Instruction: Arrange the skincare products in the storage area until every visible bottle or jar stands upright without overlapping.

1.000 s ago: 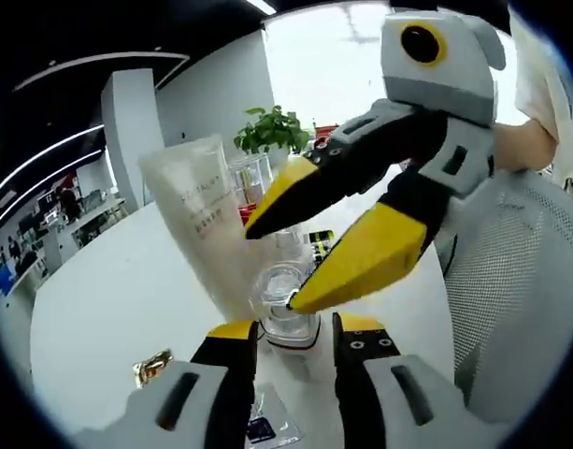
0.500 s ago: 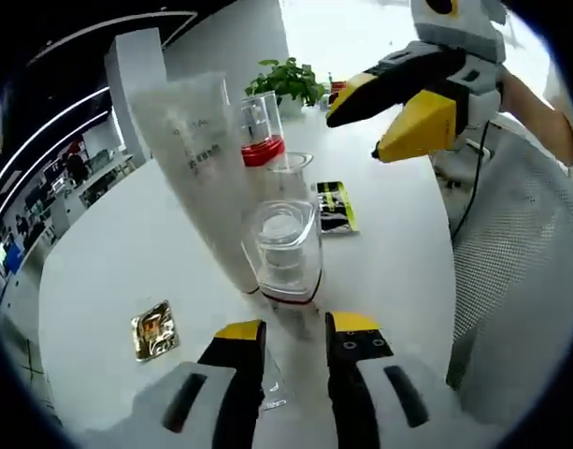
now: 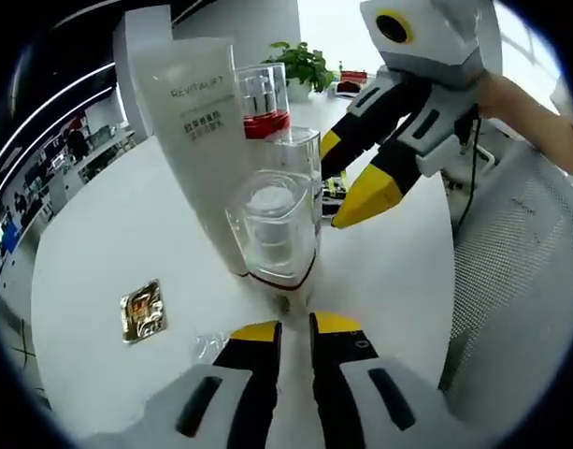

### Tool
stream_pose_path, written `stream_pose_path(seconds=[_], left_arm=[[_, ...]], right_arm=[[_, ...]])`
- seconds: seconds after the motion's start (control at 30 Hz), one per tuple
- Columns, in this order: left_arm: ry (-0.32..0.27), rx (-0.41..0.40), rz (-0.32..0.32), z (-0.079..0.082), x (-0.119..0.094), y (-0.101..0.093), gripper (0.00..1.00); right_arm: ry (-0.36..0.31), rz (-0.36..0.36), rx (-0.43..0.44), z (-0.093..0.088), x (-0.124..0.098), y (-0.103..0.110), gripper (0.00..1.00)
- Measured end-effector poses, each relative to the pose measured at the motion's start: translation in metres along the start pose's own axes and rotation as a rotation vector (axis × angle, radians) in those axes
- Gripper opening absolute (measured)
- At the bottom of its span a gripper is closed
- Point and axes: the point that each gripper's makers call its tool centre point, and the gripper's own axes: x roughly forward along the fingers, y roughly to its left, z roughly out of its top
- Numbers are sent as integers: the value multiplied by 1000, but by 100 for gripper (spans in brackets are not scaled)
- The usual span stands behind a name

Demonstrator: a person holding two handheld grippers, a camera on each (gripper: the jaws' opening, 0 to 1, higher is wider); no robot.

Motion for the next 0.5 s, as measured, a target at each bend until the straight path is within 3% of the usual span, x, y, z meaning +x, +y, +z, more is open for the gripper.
stream_pose_path(seconds=[0.1, 0.3, 0.5], left_arm=[[-11, 0, 1, 2, 2, 1, 6], [-27, 26, 9, 5, 6, 2, 9], [-44, 40, 4, 12, 13, 3, 9]], right_arm=[[-4, 0, 7, -3, 4, 0, 25], [12, -2, 14, -16, 8, 1, 22], [-1, -6, 21, -12, 7, 1, 21]])
